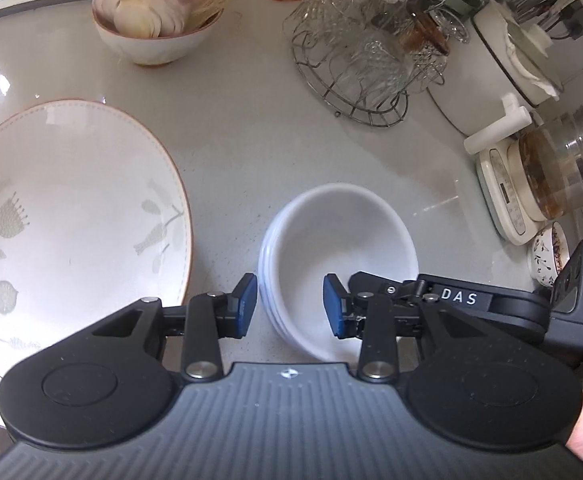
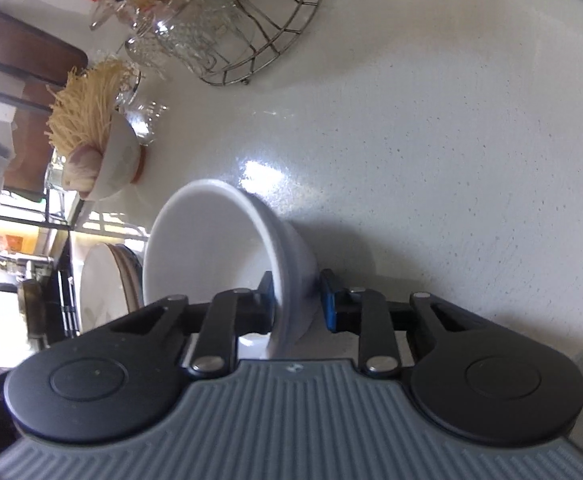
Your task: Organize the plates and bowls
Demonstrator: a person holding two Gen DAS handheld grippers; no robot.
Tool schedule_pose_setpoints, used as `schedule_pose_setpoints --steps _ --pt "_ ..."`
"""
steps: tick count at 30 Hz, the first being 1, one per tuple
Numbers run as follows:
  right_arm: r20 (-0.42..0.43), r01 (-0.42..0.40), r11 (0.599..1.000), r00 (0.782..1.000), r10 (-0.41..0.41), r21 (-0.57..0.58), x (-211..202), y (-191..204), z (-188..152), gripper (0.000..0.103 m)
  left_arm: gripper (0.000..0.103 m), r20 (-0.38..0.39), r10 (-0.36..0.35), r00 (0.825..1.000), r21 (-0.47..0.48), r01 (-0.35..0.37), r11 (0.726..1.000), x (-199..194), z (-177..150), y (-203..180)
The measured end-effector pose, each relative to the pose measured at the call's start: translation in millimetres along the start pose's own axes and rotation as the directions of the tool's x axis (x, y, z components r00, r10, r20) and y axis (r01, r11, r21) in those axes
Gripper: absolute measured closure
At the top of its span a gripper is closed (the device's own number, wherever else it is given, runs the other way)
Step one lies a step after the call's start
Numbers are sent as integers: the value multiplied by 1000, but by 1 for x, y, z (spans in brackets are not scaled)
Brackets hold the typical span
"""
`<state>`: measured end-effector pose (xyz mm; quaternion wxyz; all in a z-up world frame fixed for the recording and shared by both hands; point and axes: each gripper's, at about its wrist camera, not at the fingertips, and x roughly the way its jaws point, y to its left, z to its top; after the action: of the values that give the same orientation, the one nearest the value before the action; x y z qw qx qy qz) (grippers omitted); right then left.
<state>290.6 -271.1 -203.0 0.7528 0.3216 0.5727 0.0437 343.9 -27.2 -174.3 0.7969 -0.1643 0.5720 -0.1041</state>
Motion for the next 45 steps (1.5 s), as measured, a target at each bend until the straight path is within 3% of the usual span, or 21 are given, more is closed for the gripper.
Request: schedule_pose_setpoints --steps 4,16,21,28,33,40,45 --pt "3 1 1000 1000 -1 8 -4 -5 -2 84 50 10 7 1000 -10 -7 1000 1 2 -1" --pt "29 10 999 1000 -11 34 -27 -28 -3 84 50 -43 -7 999 42 9 999 31 -8 -25" --pt "16 -5 999 1000 5 48 -31 -36 -4 84 50 -56 -14 998 7 15 1000 40 -15 -27" --pt "26 -22 1000 999 21 8 -42 -39 -5 84 58 -15 -42 999 -60 41 997 40 -27 -27" --pt "20 -23 999 1000 24 -22 -47 -43 -5 84 74 10 -60 998 -115 60 992 37 -34 -31" --pt "15 -42 998 999 42 -41 -54 -50 -10 84 76 36 -27 999 -105 31 994 29 -44 -45" --pt "52 -28 999 998 30 -30 -66 -50 -18 84 77 14 -53 998 -96 54 994 24 -48 -47"
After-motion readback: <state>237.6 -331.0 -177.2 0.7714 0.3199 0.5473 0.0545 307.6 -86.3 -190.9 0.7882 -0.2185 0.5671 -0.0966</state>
